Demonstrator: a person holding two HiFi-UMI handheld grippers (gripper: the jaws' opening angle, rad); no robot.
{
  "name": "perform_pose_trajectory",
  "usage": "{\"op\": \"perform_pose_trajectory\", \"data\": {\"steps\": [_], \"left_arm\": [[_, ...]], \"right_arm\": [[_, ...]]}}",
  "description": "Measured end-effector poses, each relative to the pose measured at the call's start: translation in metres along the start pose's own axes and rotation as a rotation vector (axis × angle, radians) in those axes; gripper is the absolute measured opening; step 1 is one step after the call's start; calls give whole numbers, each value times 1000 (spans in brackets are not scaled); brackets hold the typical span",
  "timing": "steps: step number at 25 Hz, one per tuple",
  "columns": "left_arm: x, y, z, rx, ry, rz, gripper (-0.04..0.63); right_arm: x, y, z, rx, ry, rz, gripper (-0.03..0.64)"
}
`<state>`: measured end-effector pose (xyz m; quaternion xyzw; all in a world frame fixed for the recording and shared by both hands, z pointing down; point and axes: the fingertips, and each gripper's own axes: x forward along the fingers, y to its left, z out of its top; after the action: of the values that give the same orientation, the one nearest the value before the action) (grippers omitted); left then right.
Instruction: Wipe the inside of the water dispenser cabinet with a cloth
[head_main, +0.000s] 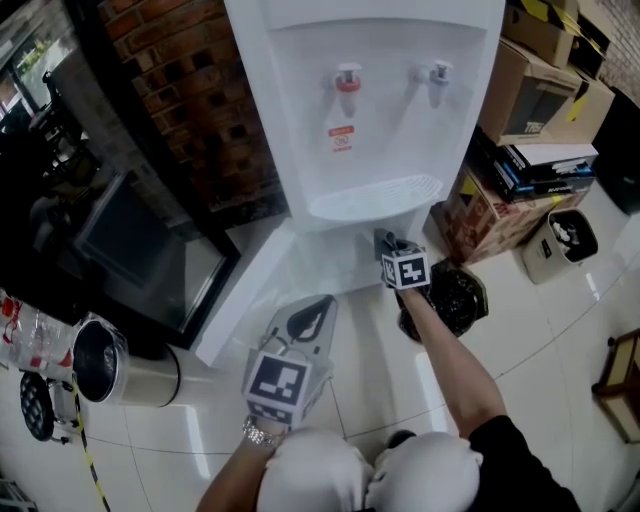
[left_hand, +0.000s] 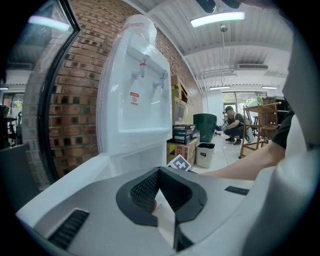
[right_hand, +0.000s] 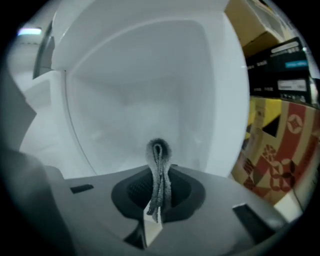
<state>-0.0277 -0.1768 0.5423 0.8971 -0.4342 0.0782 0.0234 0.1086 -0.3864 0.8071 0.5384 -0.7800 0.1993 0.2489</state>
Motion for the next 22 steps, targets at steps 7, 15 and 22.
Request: {"op": "perform_pose_trajectory", "data": {"steps": [7,15,22], "left_arm": [[-7,10,-7,-2,25,25,2],[-8,15,-10,-4,35,35,2],[-5,14,-10,-4,31,31,2]], "right_arm": [[45,54,35,-499,-33,116,21],[77,85,-5,-566,90,231,21],[57,118,-14,-585,102,395,21]]}}
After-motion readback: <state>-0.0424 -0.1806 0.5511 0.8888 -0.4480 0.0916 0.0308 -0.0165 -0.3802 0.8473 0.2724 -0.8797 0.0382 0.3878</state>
